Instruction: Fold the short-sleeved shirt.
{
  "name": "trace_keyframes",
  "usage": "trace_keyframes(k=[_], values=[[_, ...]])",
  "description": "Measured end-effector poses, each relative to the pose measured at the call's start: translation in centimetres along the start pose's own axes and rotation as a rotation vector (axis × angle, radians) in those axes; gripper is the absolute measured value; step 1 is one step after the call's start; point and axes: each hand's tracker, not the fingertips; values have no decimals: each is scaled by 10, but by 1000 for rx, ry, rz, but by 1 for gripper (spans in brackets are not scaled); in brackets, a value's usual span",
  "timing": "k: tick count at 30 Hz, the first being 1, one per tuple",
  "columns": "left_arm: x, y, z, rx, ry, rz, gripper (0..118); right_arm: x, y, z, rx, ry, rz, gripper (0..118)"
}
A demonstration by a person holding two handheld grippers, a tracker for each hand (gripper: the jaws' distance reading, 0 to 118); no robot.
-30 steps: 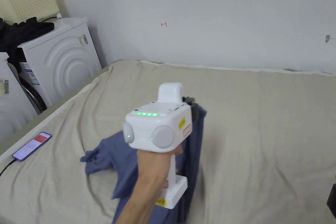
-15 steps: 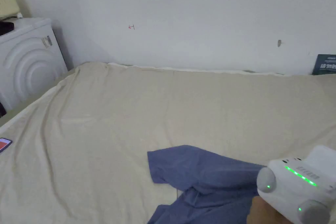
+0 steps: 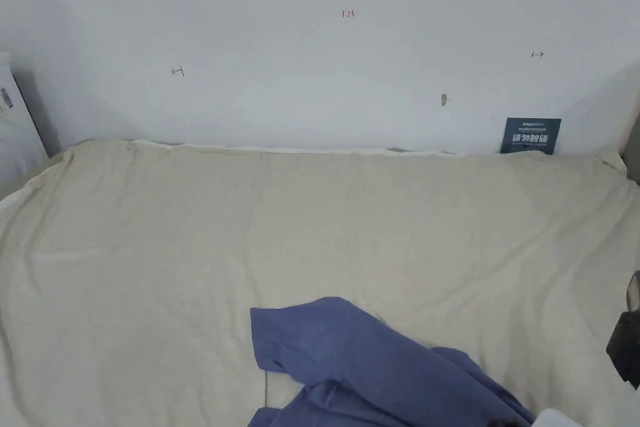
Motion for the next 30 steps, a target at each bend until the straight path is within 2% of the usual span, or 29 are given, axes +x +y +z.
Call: trace_keyframes(k=[1, 2, 4, 8, 11, 14, 15, 16, 17, 18, 19, 20, 23, 30], values=[[-13, 6, 12, -5, 55, 10, 115, -1, 2, 3, 7, -1, -3, 0], [-24, 19, 27, 54, 23, 52, 115, -3, 4, 7, 15, 4, -1, 0], [-49, 35, 70, 142, 48, 127, 115, -6, 7, 11, 38, 14, 9, 0], [-89, 61, 187, 466, 314, 207, 115, -17, 13, 17, 69, 25, 21, 0], [-117, 61, 270, 599, 438, 132, 115, -28, 16, 19, 72, 55, 13, 0], [-137, 46, 319, 595, 690, 56, 115, -41, 18, 20, 65, 69, 29, 0], [-142, 40, 331, 627, 743, 57, 109, -45, 17, 20, 66, 78, 29, 0], [-148, 32, 345, 682, 774, 81, 98, -50, 17, 19, 57, 89, 25, 0], [-147, 18, 353, 743, 789, 107, 77, -55, 16, 19, 49, 98, 22, 0], [-151, 15, 358, 748, 819, 153, 40, -60, 15, 18, 38, 107, 21, 0], [-155, 14, 362, 728, 866, 185, 9, -66, 13, 16, 15, 112, 25, 0], [-156, 7, 360, 691, 889, 201, 0, -74, 10, 14, -7, 124, 38, 0], [-158, 3, 361, 654, 856, 205, 0, -90, 5, 17, -36, 155, 63, 0], [-141, -10, 363, 667, 827, 167, 0, -104, 5, 32, -31, 191, 69, 0]])
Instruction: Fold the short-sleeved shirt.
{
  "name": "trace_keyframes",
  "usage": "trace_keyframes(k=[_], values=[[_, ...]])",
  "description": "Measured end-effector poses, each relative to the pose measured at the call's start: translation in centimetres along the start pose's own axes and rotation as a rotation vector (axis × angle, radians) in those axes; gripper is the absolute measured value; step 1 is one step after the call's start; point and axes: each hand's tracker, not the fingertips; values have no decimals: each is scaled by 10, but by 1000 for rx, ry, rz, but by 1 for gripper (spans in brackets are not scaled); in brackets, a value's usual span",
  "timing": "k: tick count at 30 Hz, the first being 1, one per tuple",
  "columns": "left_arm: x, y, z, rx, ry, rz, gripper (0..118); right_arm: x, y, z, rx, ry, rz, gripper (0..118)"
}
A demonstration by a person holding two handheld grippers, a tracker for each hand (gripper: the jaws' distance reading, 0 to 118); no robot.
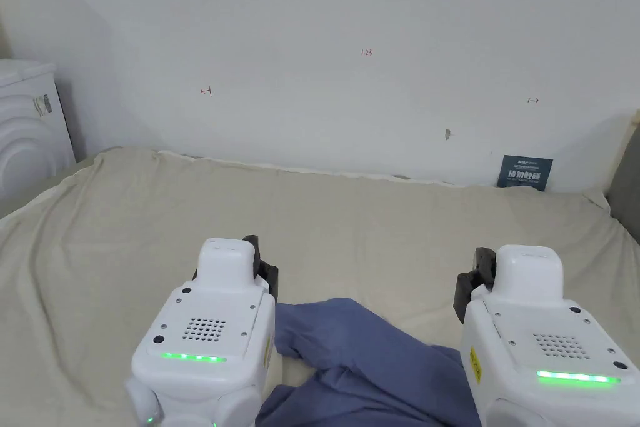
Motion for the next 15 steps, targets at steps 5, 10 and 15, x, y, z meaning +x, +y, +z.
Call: trace_keyframes(k=[5, 10, 15], values=[[-8, -13, -4, -47, -51, 8, 0, 2, -1, -2, -8, -5, -12, 0], [-25, -57, -44, -260, -103, 3, 98, 6, -14, -17, -80, 16, -19, 0], [-32, -125, -82, -459, -72, -2, 118, 6, -28, -25, -129, 34, 3, 0]])
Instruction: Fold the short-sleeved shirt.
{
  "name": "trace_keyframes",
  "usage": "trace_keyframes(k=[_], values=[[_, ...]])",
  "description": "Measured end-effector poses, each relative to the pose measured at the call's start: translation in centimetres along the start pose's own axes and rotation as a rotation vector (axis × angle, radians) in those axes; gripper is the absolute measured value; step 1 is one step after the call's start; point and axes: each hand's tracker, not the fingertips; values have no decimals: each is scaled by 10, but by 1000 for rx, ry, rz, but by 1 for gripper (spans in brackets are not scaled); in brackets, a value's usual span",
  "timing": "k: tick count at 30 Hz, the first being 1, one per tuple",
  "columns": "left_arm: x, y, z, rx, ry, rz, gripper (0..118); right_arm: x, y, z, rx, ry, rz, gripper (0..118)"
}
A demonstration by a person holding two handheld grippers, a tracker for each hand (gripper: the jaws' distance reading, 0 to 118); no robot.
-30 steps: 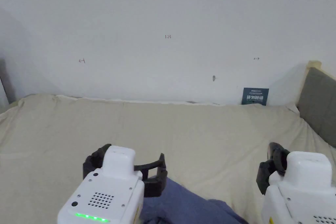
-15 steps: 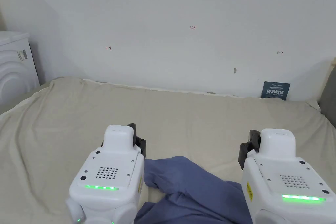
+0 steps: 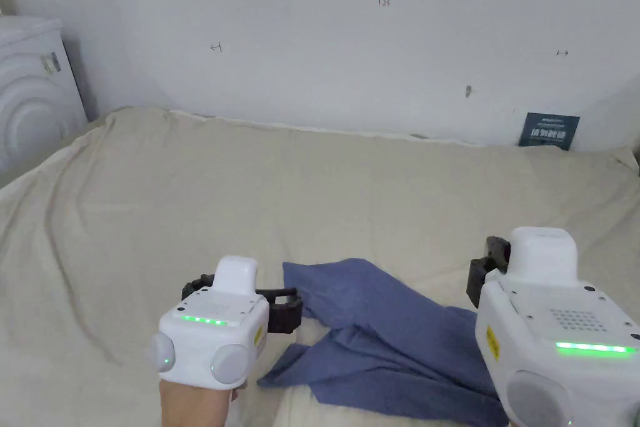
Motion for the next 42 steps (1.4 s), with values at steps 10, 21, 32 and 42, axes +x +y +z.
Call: trace_keyframes(k=[10, 21, 32, 42], values=[[5, -97, -91, -315, -34, -46, 114, 13, -15, -16, -74, 18, -1, 0], [20, -113, -86, -271, -53, -84, 1, 29, -48, -48, -177, -18, 32, 0], [13, -81, -34, -133, -105, 84, 1, 21, -110, -242, -368, 229, 3, 118], [24, -60, -28, -125, -90, 57, 1, -48, -145, -438, -686, 431, 483, 118]])
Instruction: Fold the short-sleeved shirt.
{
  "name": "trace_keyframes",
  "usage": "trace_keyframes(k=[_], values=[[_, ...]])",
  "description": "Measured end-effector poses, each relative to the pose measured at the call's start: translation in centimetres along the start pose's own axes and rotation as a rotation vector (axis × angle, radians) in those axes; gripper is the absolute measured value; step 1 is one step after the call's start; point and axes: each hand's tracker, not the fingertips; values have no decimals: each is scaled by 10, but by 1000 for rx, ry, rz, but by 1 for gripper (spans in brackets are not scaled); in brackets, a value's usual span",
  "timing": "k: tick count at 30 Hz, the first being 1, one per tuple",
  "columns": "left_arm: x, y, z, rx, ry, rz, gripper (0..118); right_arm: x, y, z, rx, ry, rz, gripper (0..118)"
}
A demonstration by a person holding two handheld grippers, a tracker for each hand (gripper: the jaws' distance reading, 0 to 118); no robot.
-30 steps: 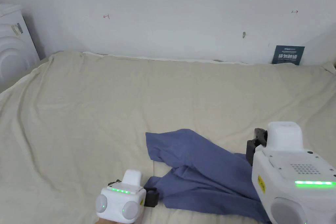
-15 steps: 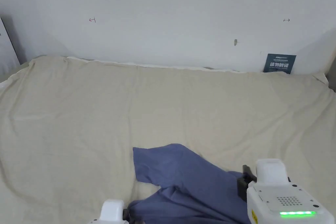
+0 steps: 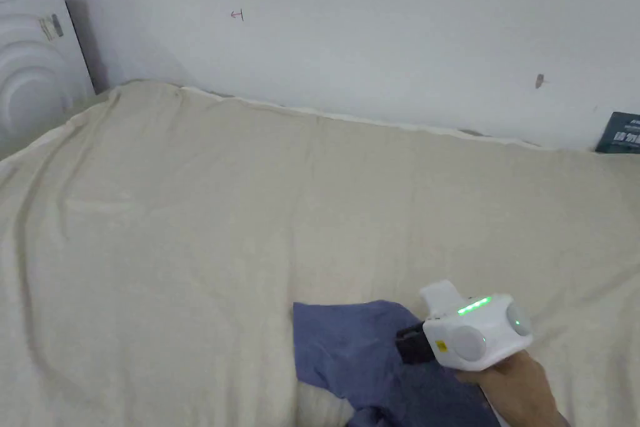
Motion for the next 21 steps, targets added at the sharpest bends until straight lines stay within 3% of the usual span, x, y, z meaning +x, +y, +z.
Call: trace_keyframes(k=[2, 5, 8, 11, 13, 14, 16, 17, 21], values=[[-7, -2, -10, -1, -12, 29, 1, 1, 14, -12, -14, 20, -5, 116], [-11, 0, -21, -17, -4, 26, 1, 3, 30, -22, -1, 52, -31, 78], [-12, 2, -28, -30, 3, 22, 1, 7, 33, -41, -81, 81, -115, 69], [-11, 4, -27, -26, -2, 28, 1, 1, 30, -31, -40, 48, -70, 64], [-11, 4, -28, -29, -1, 41, 1, -7, 26, -18, -2, -35, 8, 1], [-8, 6, -26, -37, 0, 47, 1, -9, 21, -6, 10, -108, 32, 1], [-7, 6, -25, -43, 7, 51, 1, -7, 13, 28, 76, -47, -62, 1], [-7, 7, -23, -44, 7, 56, 1, -3, 9, 49, 119, -69, -113, 1], [-1, 17, -11, -26, 44, 56, 1, 14, -17, 147, 339, -262, -281, 1]])
